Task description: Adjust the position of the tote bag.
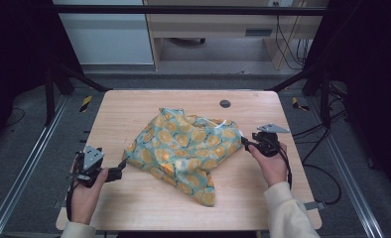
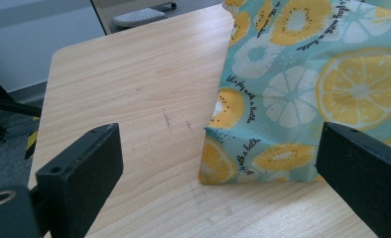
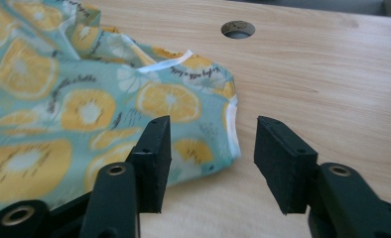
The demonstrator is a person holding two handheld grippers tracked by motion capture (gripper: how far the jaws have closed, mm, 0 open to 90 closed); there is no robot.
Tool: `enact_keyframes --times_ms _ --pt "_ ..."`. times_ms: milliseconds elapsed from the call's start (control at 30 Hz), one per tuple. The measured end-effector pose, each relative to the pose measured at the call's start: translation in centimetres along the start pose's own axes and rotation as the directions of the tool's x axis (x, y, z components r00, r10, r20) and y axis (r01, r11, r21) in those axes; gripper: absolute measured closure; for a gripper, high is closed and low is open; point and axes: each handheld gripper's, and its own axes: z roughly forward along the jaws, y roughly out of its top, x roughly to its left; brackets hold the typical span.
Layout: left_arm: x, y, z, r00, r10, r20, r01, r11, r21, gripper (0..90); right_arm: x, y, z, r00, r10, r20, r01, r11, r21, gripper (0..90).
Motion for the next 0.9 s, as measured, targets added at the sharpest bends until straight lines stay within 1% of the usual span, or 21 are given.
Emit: enact_keyframes --times_ms 33,67,133,167,267,300,333,367,400,433,500,533,633,667,733,833,900 --pt "0.0 0.0 0.0 1.0000 0.000 0.000 0.000 1.0000 0.000 4.3 0.0 0.0 0.0 1.0000 0.000 0.000 0.000 1.000 0.000 47.1" --pt "-0.2 0.1 0.0 1.0000 0.006 0.000 -0.006 1.0000 -0.003 4.3 -0.5 0.7 1.1 0.9995 0.029 -0.008 -0.029 0.999 0.027 42.9" --pt "-0.3 0.2 0.0 0.9998 0.017 0.002 -0.017 0.9998 0.001 4.3 -0.8 1.1 2.2 0.9990 0.045 0.003 -0.045 0.998 0.052 38.8" --pt "-0.4 0.2 0.0 0.9999 0.017 0.003 -0.017 0.9999 -0.002 4.3 -0.8 1.1 2.6 0.9987 0.050 0.007 -0.050 0.997 0.066 37.5" --pt "-0.7 0.3 0.1 0.9997 0.025 0.008 -0.025 0.9997 -0.006 4.3 -0.7 1.2 4.0 0.9993 0.030 0.023 -0.033 0.992 0.125 32.4" --pt "-0.7 0.3 0.1 0.9997 0.025 0.008 -0.025 0.9997 -0.006 4.3 -0.7 1.2 4.0 0.9993 0.030 0.023 -0.033 0.992 0.125 32.4" --pt "-0.8 0.4 0.2 0.9993 0.035 0.014 -0.035 0.9994 -0.003 4.3 -0.8 1.3 4.7 0.9994 0.019 0.030 -0.023 0.989 0.146 31.4" --pt "-0.8 0.4 0.2 0.9993 0.035 0.014 -0.035 0.9994 -0.003 4.3 -0.8 1.3 4.7 0.9994 0.019 0.030 -0.023 0.989 0.146 31.4" --pt "-0.8 0.4 0.4 0.9990 0.041 0.015 -0.041 0.9991 -0.002 4.3 -1.0 1.1 5.5 0.9986 0.031 0.042 -0.037 0.988 0.150 31.2" --pt "-0.8 0.4 0.4 0.9990 0.041 0.015 -0.041 0.9991 -0.002 4.3 -1.1 1.0 5.9 0.9987 0.029 0.042 -0.036 0.985 0.170 30.2" --pt "-0.7 0.6 0.5 0.9993 0.036 0.015 -0.036 0.9993 -0.006 4.3 -1.1 0.8 6.6 0.9984 0.010 0.056 -0.022 0.976 0.216 28.2" --pt "-0.6 0.8 0.7 0.9995 0.026 0.018 -0.026 0.9995 -0.016 4.3 -1.1 0.7 6.9 0.9985 0.014 0.053 -0.026 0.974 0.225 28.8" --pt "-0.7 0.9 1.0 0.9993 0.028 0.022 -0.028 0.9994 -0.018 4.4 -0.8 0.6 7.0 0.9991 0.015 0.040 -0.024 0.974 0.224 29.4" --pt "-0.8 1.0 1.1 0.9991 0.033 0.027 -0.032 0.9993 -0.017 4.4 -0.4 0.5 7.2 0.9994 -0.007 0.034 -0.001 0.973 0.233 29.9" --pt "-1.1 1.2 1.4 0.9985 0.042 0.036 -0.041 0.9989 -0.021 4.4 -0.1 0.4 7.3 0.9992 -0.010 0.038 0.001 0.971 0.239 31.3" --pt "-1.4 1.4 1.6 0.9975 0.052 0.047 -0.050 0.9984 -0.025 4.4 0.3 0.3 7.6 0.9981 -0.035 0.051 0.022 0.968 0.251 33.3" --pt "-1.4 1.5 1.7 0.9972 0.055 0.050 -0.053 0.9983 -0.025 4.4 0.3 0.3 7.6 0.9979 -0.040 0.050 0.026 0.967 0.255 33.9"
